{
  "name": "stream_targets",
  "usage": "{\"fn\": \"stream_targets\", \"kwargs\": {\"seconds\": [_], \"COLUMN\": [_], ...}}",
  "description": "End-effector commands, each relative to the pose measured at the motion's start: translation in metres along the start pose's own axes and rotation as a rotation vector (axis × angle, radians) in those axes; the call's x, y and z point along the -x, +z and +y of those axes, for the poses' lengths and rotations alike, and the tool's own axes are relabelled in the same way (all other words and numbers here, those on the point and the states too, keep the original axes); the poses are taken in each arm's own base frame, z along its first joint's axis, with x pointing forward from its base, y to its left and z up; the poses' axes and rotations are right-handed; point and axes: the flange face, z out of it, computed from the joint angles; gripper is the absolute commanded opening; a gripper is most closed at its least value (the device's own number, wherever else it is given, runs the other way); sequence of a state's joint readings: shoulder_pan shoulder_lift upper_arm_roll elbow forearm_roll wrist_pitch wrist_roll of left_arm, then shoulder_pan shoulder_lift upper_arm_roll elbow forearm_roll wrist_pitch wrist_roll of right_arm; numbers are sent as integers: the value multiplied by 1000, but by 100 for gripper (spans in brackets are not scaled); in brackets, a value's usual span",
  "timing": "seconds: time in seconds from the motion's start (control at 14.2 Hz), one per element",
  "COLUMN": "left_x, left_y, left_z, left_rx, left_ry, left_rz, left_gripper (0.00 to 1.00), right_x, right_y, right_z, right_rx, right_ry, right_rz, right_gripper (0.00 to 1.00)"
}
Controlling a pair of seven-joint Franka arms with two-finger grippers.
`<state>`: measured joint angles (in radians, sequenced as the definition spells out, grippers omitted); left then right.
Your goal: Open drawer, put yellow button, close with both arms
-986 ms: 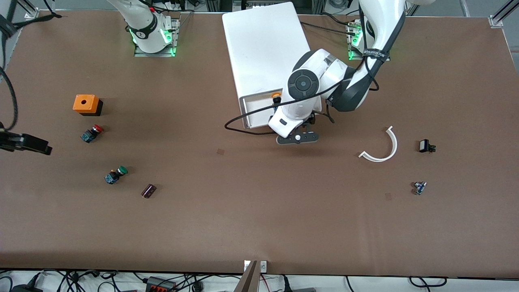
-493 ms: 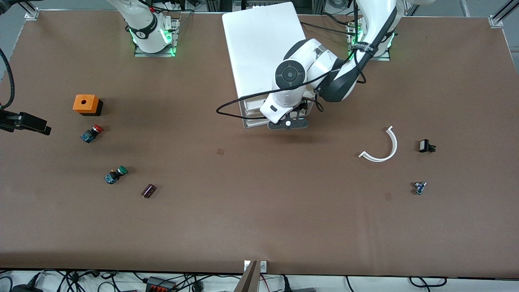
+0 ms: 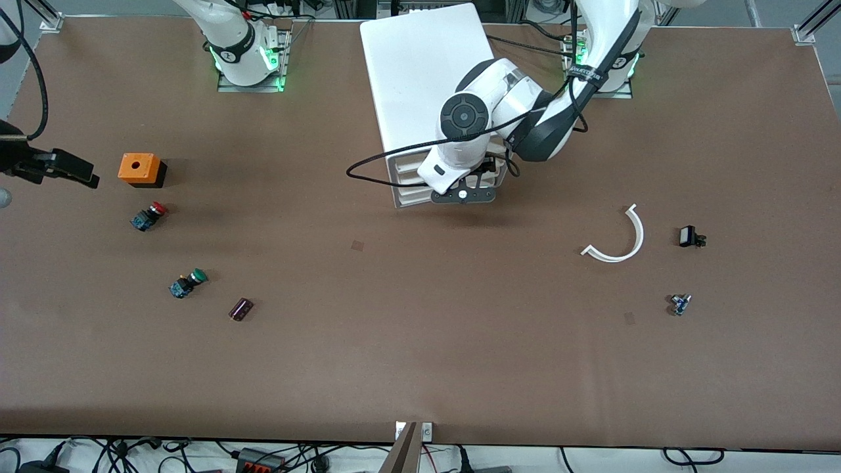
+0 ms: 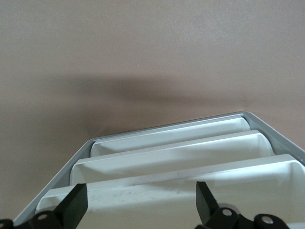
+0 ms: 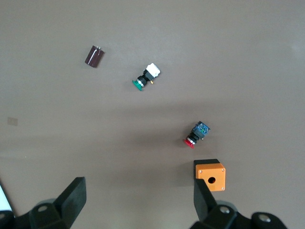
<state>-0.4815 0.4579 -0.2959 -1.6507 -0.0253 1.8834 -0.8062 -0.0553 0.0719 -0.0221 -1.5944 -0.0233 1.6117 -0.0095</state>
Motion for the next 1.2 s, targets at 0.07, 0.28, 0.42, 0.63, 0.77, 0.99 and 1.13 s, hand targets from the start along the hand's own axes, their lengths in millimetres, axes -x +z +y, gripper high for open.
{"fn": "stream_targets", "kwargs": {"seconds": [0.07,0.28,0.42,0.63,0.77,0.99,1.13], "left_x": [7,-19,-54,-96,-112,-134,-134], "left_y": [-11,-42,-67,-107,-142,-175,-193], "left_z": [-10,-32,-70,-128,-162,-228,-262], "left_rx": [16,45,77,30,-52,-88,-91], "left_ry": [-11,-46,-54,-17,54,154,188], "left_rz": [-21,31,68,169,229,259,240], "left_gripper": [100,100,100,100,100,100,100], "right_x": [7,9,9,9,10,10,10], "right_y": [1,-1,-1,-1,0,0,0], "right_z": [0,2,1,-3,-2,-5,-4], "right_rx": [16,14,9,17,12,14,16], "right_ry": [-20,-17,-16,-30,-56,-20,-18], "right_rz": [7,-4,-5,-4,-5,-5,-5], "right_gripper": [100,100,100,100,100,100,100]}}
